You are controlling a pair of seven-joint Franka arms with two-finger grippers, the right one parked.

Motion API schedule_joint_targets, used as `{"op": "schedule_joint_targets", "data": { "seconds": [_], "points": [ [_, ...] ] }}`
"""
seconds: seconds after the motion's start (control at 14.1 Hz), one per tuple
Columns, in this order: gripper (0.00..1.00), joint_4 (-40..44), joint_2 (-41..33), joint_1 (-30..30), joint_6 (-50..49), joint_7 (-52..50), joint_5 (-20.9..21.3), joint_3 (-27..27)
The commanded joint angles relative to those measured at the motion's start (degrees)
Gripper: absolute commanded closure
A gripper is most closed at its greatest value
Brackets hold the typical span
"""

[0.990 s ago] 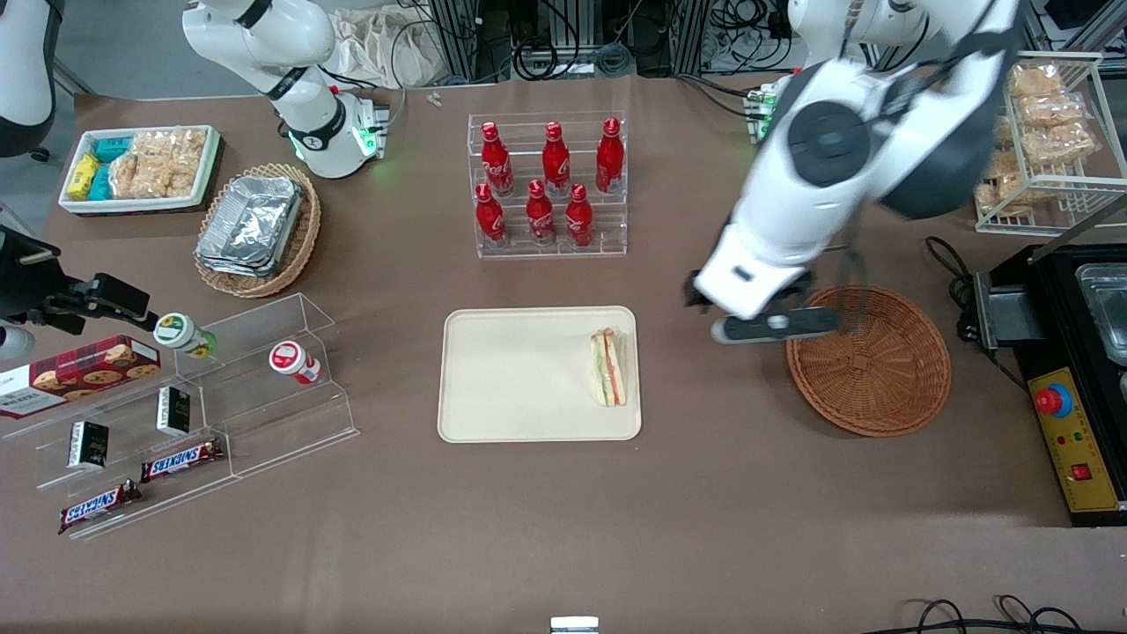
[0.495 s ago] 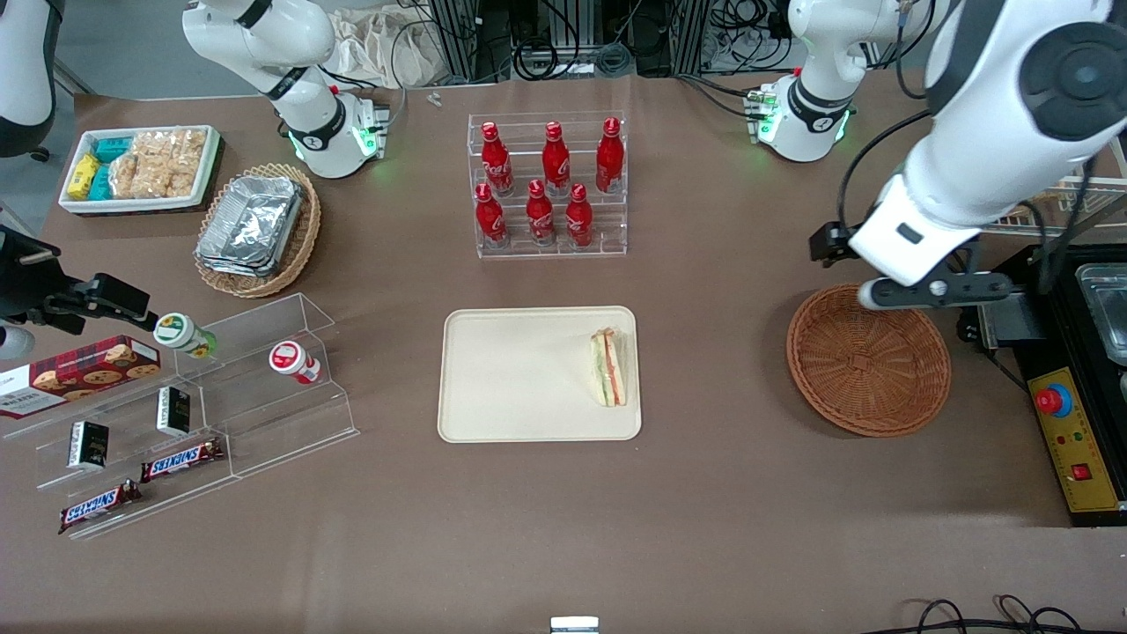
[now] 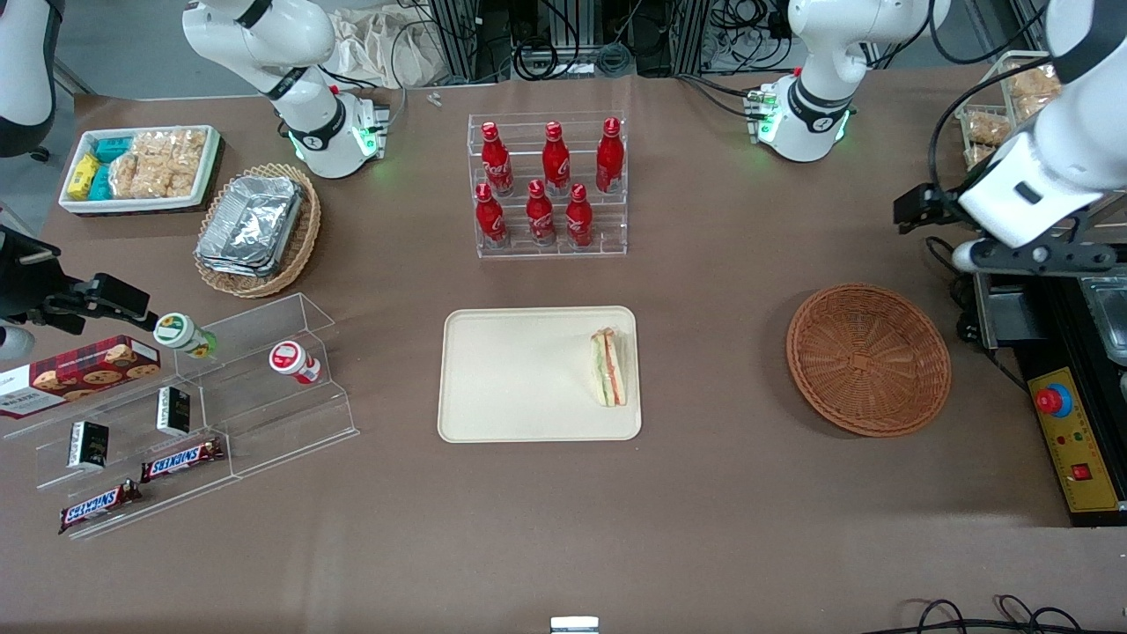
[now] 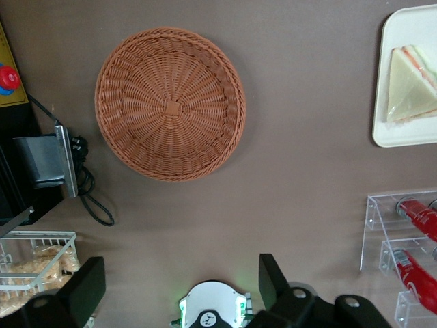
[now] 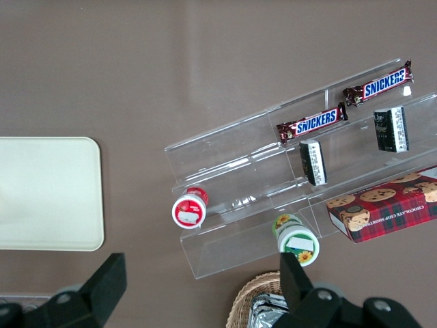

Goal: Place sandwich from basket to tray

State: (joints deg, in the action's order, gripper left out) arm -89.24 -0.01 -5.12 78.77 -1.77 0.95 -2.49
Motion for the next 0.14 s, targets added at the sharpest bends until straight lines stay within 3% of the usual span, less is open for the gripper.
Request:
{"op": "schedule_joint_targets", "data": {
  "seconds": [0.0,0.07],
  "points": [
    [0.0,-1.11,-1.13,-1.38,-0.2,0.81,-0.68,1.08],
    [0.0,-0.85,-1.05,-1.38,-0.29,0.72,-0.6,1.08]
  ]
}}
